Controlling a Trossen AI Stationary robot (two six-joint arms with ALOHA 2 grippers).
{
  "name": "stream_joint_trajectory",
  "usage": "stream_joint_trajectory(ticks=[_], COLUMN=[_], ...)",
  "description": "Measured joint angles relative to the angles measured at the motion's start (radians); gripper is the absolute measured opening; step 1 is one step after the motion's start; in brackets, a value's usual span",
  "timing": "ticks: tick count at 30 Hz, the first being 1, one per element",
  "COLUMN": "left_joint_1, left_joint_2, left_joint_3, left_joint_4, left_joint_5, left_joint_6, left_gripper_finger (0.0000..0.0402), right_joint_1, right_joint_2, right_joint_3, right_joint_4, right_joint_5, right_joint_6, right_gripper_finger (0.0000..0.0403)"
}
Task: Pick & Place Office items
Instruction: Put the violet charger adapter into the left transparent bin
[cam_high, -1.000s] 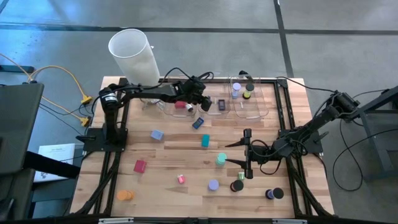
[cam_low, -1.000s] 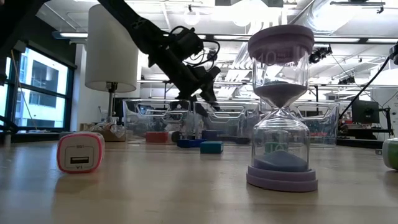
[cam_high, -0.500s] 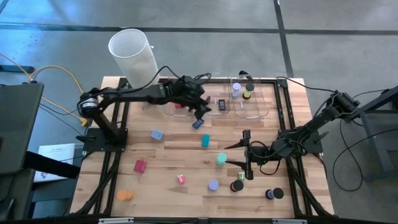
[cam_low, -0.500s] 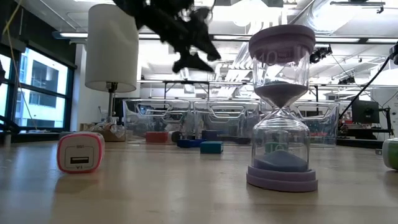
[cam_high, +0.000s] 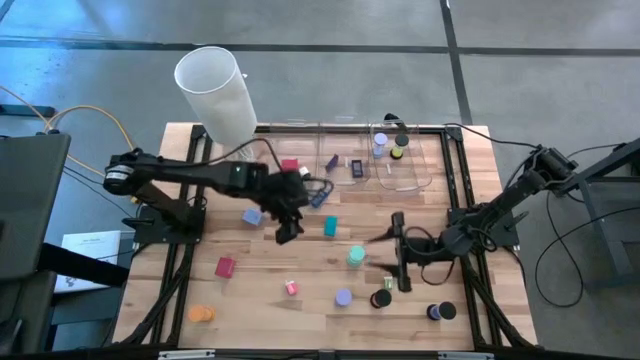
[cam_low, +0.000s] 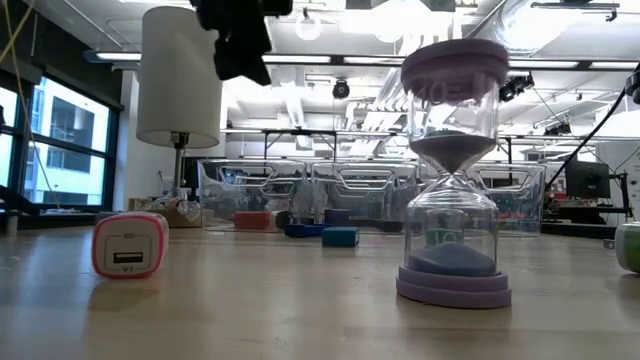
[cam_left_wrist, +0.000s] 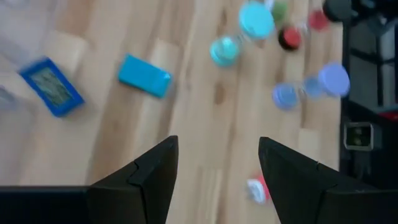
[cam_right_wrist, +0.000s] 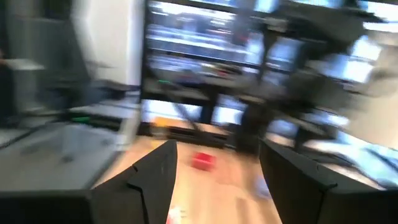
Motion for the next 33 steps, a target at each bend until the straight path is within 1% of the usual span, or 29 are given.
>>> stream_joint_trajectory(ticks=[1, 3, 9, 11, 14, 16, 17, 20, 23, 24, 26, 28, 31, 33], left_joint_1=[-0.016, -0.044, -0.093, -0.107, -0.129, -0.144, -0.151, -0.173, -0.194, -0.201, -0.215, -0.227, -0.241, -0.245], left_joint_2=[0.004, 0.011, 0.011, 0.011, 0.011, 0.011, 0.011, 0.011, 0.011, 0.011, 0.011, 0.011, 0.011, 0.011], left_joint_3=[0.000, 0.001, 0.000, 0.000, 0.000, 0.000, 0.000, 0.000, 0.000, 0.000, 0.000, 0.000, 0.000, 0.000], left_joint_4=[0.007, 0.011, -0.012, -0.013, -0.014, -0.015, -0.026, -0.130, -0.291, -0.351, -0.458, -0.530, -0.552, -0.549], left_joint_5=[-0.006, -0.032, -0.081, -0.083, -0.083, -0.084, -0.083, -0.052, -0.052, -0.066, -0.121, -0.177, -0.231, -0.239], left_joint_6=[-0.012, -0.025, -0.026, -0.028, -0.030, -0.044, -0.056, -0.119, -0.156, -0.132, -0.031, 0.047, 0.061, 0.081], left_gripper_finger=[0.0216, 0.0216, 0.0216, 0.0216, 0.0216, 0.0216, 0.0216, 0.0216, 0.0216, 0.0216, 0.0216, 0.0216, 0.0216, 0.0216], right_joint_1=[0.000, 0.000, 0.001, 0.003, 0.003, 0.000, 0.000, 0.004, 0.008, 0.008, 0.008, 0.008, 0.008, 0.008], right_joint_2=[0.000, 0.000, 0.000, -0.001, -0.002, -0.002, -0.002, -0.002, -0.002, -0.002, -0.002, -0.002, -0.002, -0.002], right_joint_3=[0.000, 0.000, 0.013, 0.032, 0.066, 0.079, 0.082, 0.083, 0.083, 0.083, 0.083, 0.083, 0.083, 0.083], right_joint_4=[-0.002, -0.005, -0.015, -0.063, -0.207, -0.261, -0.262, -0.247, -0.248, -0.248, -0.249, -0.249, -0.248, -0.247], right_joint_5=[0.051, 0.094, 0.120, 0.159, 0.256, 0.273, 0.274, 0.275, 0.274, 0.271, 0.257, 0.254, 0.253, 0.253], right_joint_6=[0.002, -0.003, 0.013, 0.031, 0.090, 0.129, 0.136, 0.137, 0.136, 0.136, 0.136, 0.137, 0.137, 0.136], right_gripper_finger=[0.0217, 0.0217, 0.0217, 0.0217, 0.0217, 0.0217, 0.0217, 0.0217, 0.0217, 0.0217, 0.0217, 0.0217, 0.0217, 0.0217])
